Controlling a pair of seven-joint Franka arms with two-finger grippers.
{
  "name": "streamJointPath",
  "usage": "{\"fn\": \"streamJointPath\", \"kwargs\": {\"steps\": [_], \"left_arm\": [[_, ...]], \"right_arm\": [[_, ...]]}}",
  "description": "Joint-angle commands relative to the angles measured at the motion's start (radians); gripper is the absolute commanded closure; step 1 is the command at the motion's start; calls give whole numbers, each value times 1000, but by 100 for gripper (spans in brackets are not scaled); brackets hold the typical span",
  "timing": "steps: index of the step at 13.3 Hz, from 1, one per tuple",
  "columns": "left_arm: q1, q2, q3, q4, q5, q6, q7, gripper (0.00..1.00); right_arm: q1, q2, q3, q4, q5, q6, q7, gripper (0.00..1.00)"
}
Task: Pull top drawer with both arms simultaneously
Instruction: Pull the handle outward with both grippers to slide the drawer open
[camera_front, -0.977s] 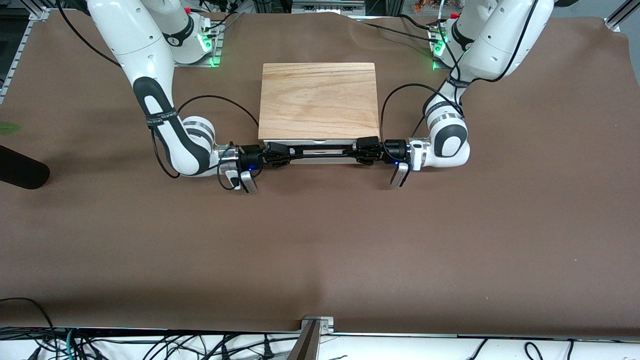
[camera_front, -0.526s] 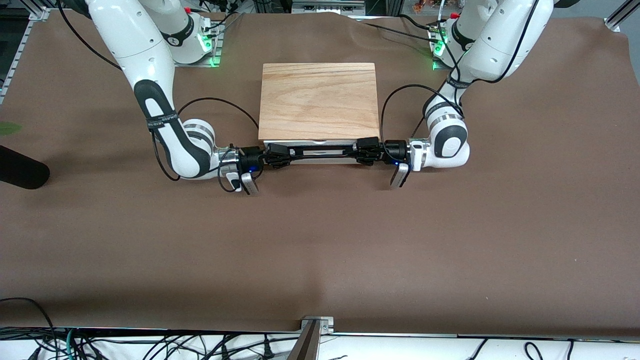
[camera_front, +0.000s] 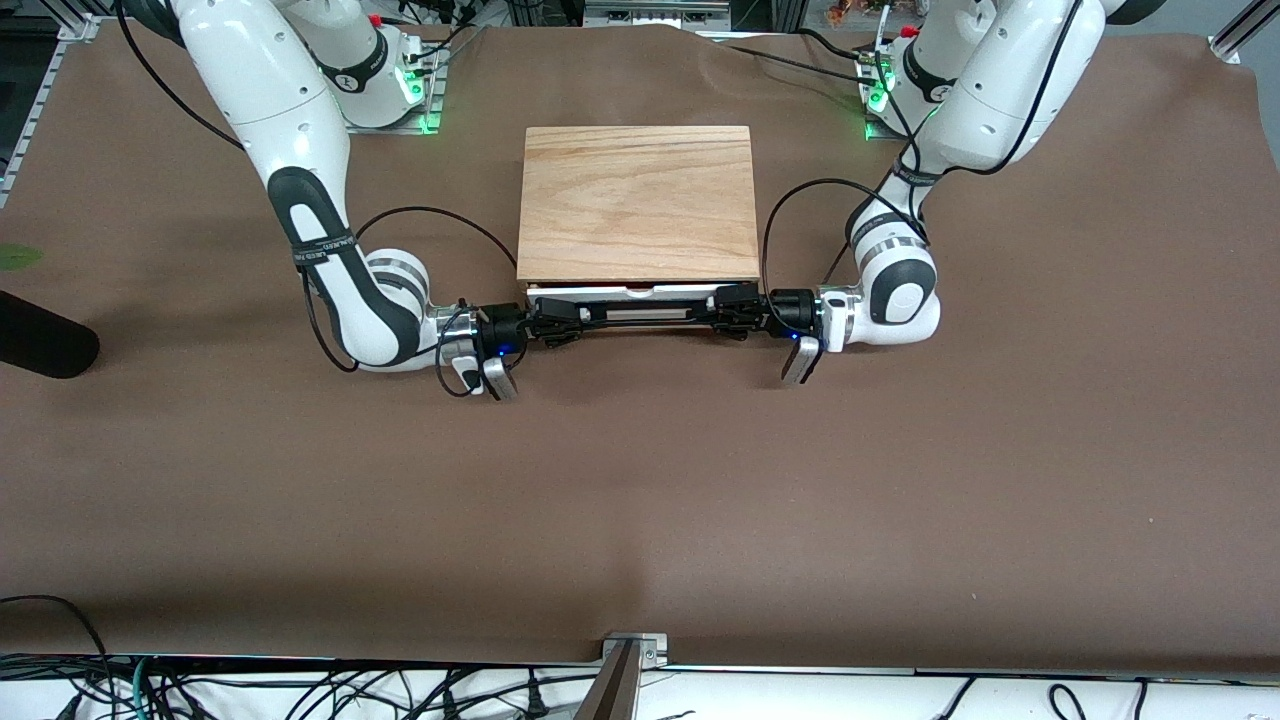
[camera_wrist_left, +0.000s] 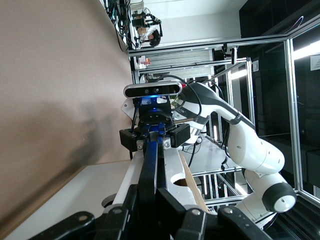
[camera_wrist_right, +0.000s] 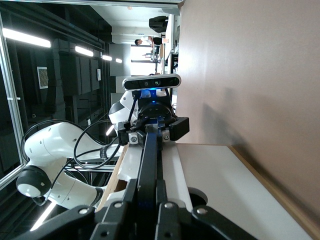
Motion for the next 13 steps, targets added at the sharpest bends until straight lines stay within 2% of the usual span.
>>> {"fn": "streamJointPath", "kwargs": {"steps": [1, 13], "left_arm": [[-15, 83, 18, 78, 12, 25, 41, 100], [-15, 160, 41, 199, 15, 22, -25, 100]], "right_arm": [[-8, 60, 13, 169, 67, 14, 75, 100], [-23, 106, -4, 311, 61, 20, 195, 100]]}}
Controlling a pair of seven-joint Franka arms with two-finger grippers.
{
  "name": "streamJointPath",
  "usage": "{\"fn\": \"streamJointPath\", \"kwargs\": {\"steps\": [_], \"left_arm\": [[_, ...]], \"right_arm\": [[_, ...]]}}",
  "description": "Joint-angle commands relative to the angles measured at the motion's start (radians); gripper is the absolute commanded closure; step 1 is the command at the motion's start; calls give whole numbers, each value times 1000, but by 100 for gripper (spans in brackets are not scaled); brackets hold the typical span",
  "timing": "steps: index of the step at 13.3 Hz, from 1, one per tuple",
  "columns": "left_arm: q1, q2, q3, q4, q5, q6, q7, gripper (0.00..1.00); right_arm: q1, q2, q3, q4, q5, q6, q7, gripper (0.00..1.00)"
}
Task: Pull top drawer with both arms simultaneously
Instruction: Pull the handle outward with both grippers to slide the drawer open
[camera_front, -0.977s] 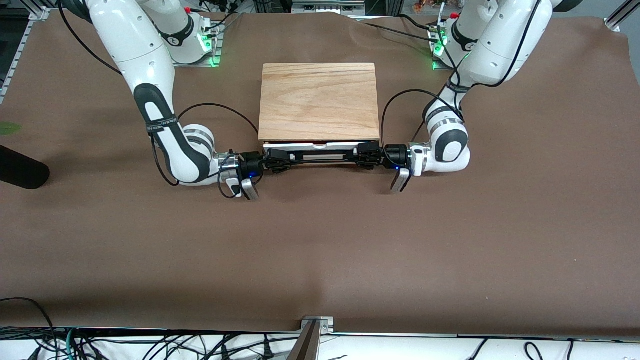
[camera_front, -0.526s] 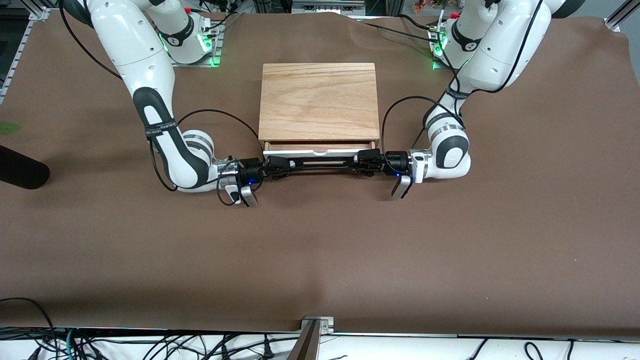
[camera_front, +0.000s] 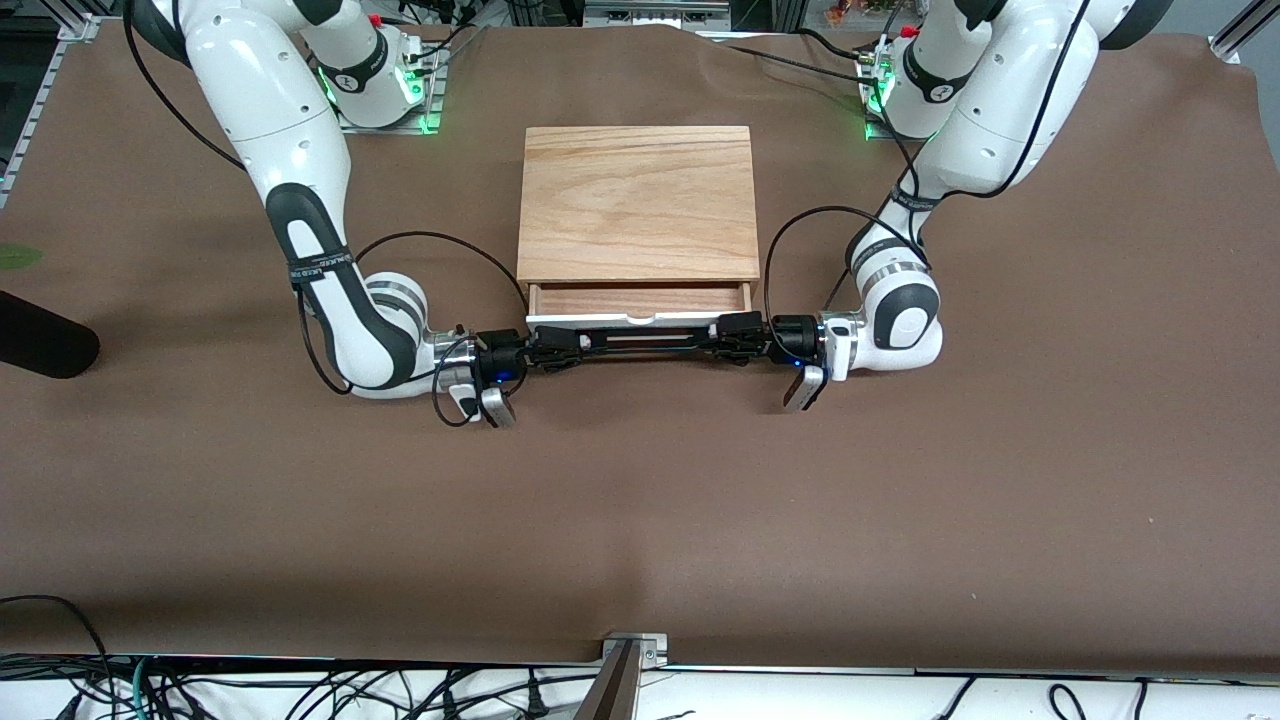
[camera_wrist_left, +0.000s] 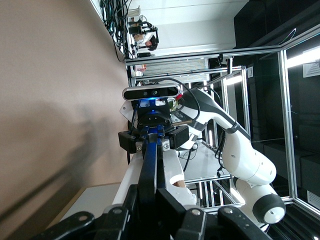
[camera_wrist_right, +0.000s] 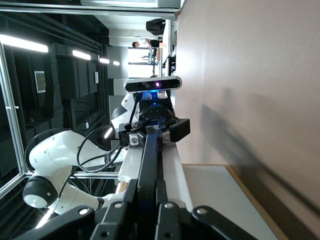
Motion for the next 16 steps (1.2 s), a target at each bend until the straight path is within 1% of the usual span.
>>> {"fn": "streamJointPath", "kwargs": {"steps": [1, 6, 9, 16], "left_arm": [[-15, 79, 15, 70, 15, 43, 28, 100], [-10, 106, 17, 124, 16, 43, -11, 100], [-10, 129, 32, 163, 16, 43, -22, 100], [-12, 180, 43, 231, 16, 45, -86, 100]], "right_arm": [[-24, 34, 13, 164, 86, 15, 112, 100], [-27, 40, 12, 206, 86, 18, 136, 100], [-27, 48, -1, 230, 86, 18, 136, 100], [-27, 56, -2, 255, 92, 24, 137, 100]]}}
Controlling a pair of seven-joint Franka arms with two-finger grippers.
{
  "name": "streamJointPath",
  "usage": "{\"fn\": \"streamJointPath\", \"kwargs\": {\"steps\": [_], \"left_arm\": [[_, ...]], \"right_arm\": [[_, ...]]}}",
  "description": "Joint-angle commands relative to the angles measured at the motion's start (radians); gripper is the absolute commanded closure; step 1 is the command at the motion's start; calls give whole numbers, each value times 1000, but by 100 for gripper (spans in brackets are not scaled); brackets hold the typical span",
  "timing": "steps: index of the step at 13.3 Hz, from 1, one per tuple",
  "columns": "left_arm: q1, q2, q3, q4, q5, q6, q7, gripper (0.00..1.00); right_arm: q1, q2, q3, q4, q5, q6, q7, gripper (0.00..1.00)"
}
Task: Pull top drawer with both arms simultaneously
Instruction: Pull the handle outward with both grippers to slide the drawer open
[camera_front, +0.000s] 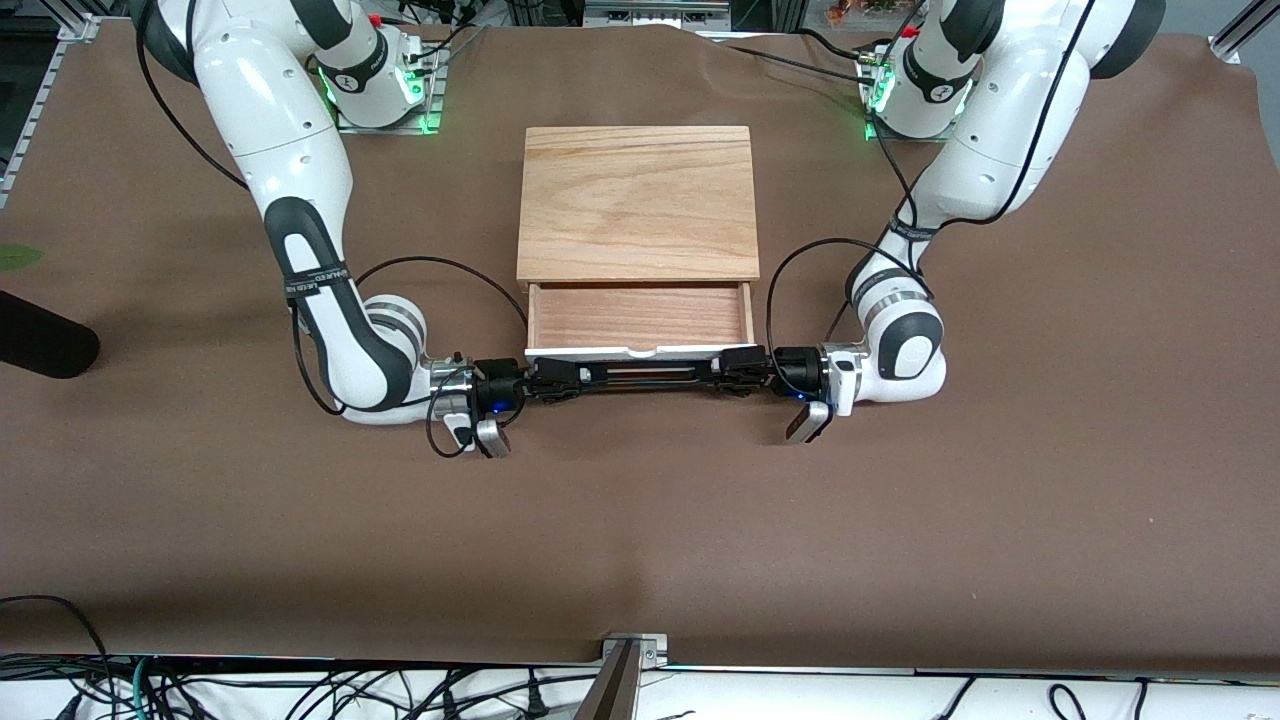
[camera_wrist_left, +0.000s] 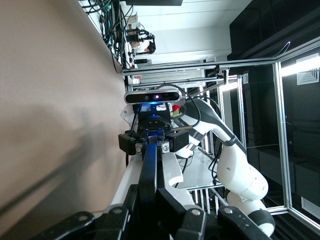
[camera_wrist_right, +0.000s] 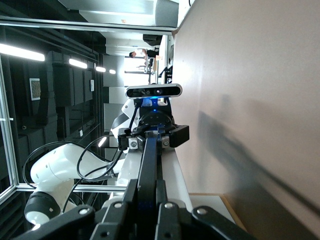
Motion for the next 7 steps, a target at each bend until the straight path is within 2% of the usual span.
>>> {"fn": "streamJointPath", "kwargs": {"steps": [1, 7], "left_arm": [[-13, 82, 20, 58, 15, 59, -3, 100], [-13, 113, 41, 89, 15, 59, -42, 100]], "right_arm": [[-30, -16, 10, 93, 92, -22, 74, 100], [-31, -9, 10, 100, 92, -21, 71, 100]]}}
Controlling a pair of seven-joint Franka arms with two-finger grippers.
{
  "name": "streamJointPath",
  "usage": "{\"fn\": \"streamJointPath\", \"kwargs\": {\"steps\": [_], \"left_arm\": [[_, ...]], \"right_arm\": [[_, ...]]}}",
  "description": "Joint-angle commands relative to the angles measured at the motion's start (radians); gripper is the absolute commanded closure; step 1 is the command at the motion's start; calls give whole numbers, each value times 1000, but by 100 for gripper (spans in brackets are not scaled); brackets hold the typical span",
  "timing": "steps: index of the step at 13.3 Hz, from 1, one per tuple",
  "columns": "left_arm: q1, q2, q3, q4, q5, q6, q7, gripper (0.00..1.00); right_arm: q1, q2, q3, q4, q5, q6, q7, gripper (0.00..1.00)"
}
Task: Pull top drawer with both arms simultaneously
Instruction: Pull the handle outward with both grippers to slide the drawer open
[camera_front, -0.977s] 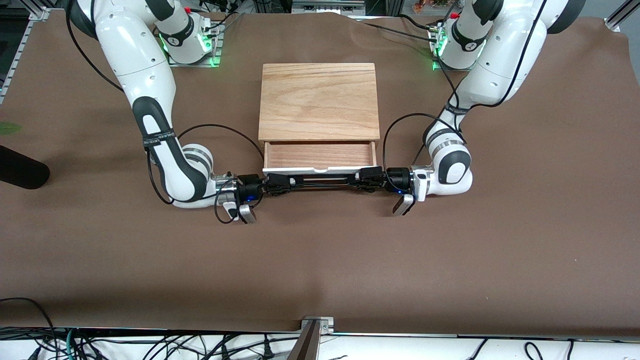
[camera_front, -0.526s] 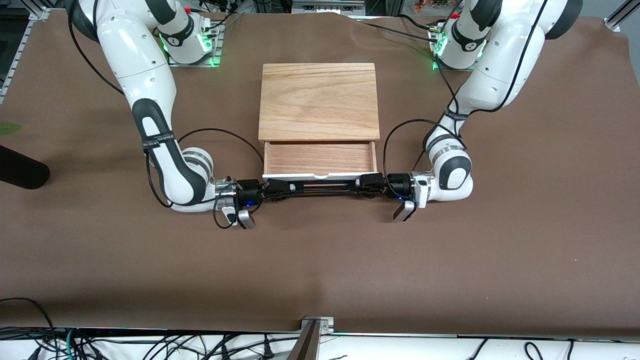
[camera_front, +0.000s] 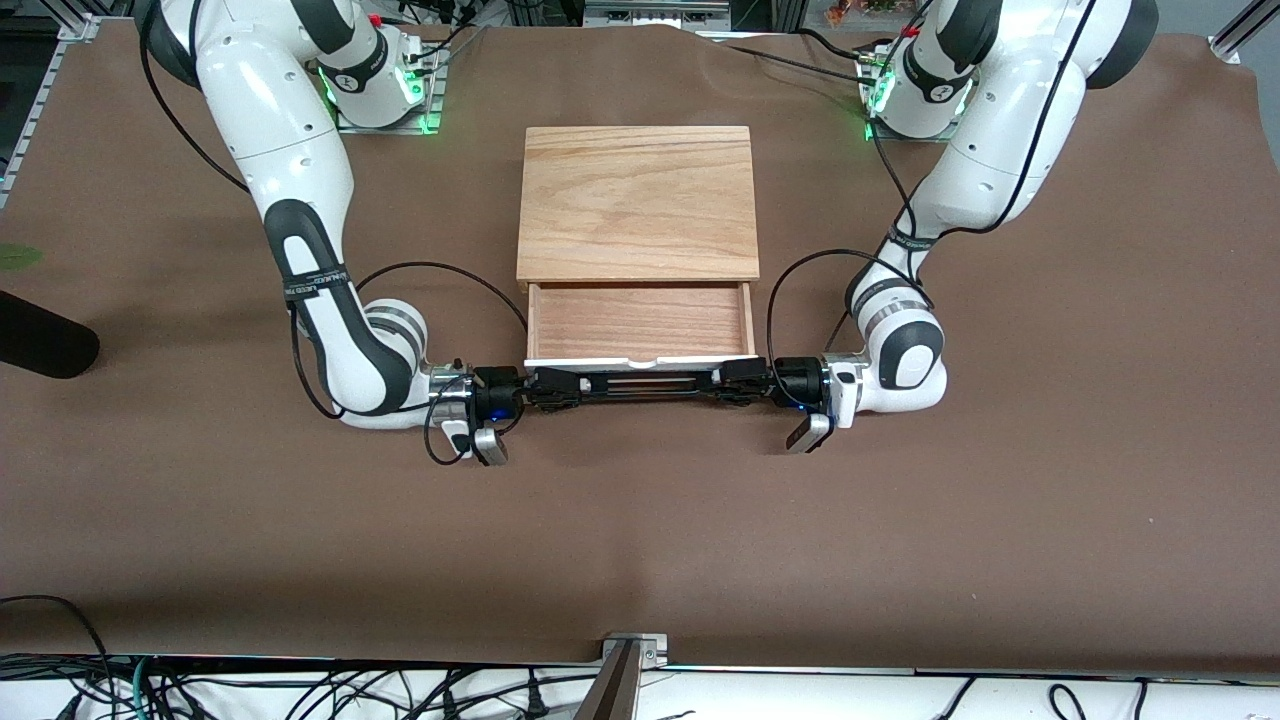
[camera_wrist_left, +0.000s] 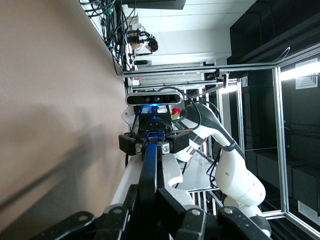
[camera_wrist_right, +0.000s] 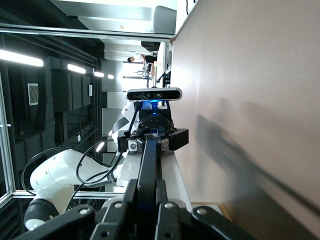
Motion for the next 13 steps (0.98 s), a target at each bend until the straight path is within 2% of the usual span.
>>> {"fn": "streamJointPath", "kwargs": {"steps": [1, 9, 10, 11, 12, 13], "left_arm": [[-12, 82, 41, 41, 15, 63, -2, 100], [-12, 83, 41, 28, 10, 63, 5, 100], [-12, 80, 41, 25, 13, 63, 5, 89], [-11, 74, 41, 21, 15, 63, 2, 76], [-9, 69, 41, 18, 16, 63, 1, 75], [-9, 65, 41, 4, 16, 63, 5, 65]], "right_arm": [[-32, -30, 10, 65, 83, -41, 54, 100], [-41, -24, 10, 65, 77, -49, 51, 100], [-41, -26, 10, 65, 76, -49, 51, 91], [-41, -26, 10, 65, 76, -46, 53, 50], [-41, -26, 10, 65, 76, -44, 53, 24], [-41, -29, 10, 65, 74, -47, 51, 0]]}}
